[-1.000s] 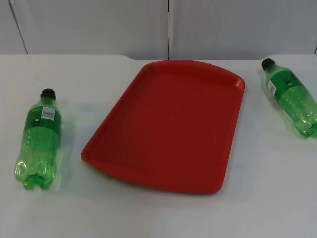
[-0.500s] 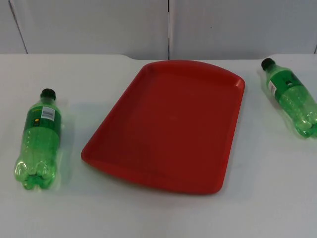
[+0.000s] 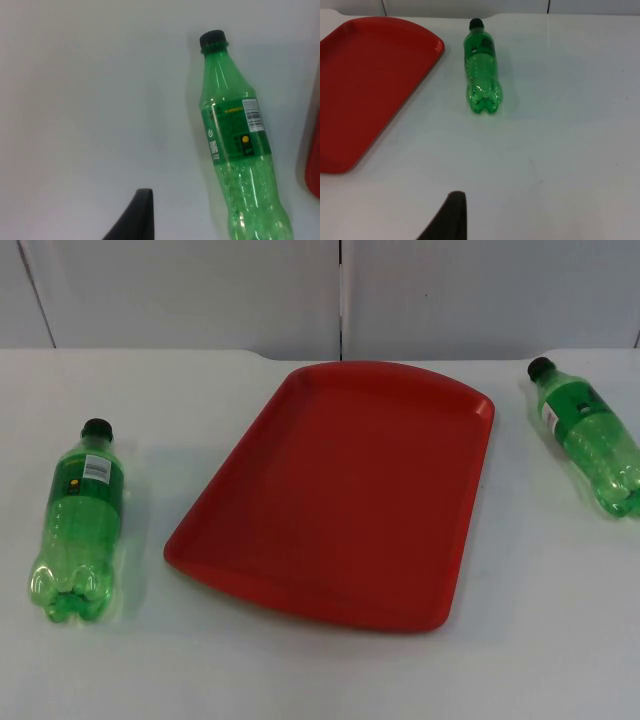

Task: Place the bottle upright on the tray.

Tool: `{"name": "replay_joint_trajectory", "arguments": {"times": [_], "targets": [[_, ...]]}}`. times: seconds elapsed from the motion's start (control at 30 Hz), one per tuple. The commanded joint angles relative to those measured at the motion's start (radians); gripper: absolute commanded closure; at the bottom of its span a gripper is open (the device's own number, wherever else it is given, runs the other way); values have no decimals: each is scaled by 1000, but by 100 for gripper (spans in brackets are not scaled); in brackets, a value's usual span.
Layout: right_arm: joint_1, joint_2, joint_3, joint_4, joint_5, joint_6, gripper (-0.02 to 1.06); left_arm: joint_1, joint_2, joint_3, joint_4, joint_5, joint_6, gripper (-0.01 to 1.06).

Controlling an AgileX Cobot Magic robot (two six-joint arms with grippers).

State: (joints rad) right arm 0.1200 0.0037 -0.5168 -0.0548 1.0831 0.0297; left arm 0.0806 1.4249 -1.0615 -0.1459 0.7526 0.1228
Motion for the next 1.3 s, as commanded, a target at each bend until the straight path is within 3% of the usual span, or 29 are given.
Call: {"name": "replay_joint_trajectory", "arguments": {"times": [0.0,0.67,0.97,1.27], "targets": [[-7,-4,1,1,-6,0,-1,1,38,-20,-17,1,2,0],[-7,-4,1,1,-6,0,-1,-26,408,-158,-73,-2,15,0],[-7,-4,1,1,-6,0,-1,-63,545,-283,-72,54,8,0],[-7,-4,1,1,-6,0,-1,-70,651,-352,-70,42,-79,0]]}}
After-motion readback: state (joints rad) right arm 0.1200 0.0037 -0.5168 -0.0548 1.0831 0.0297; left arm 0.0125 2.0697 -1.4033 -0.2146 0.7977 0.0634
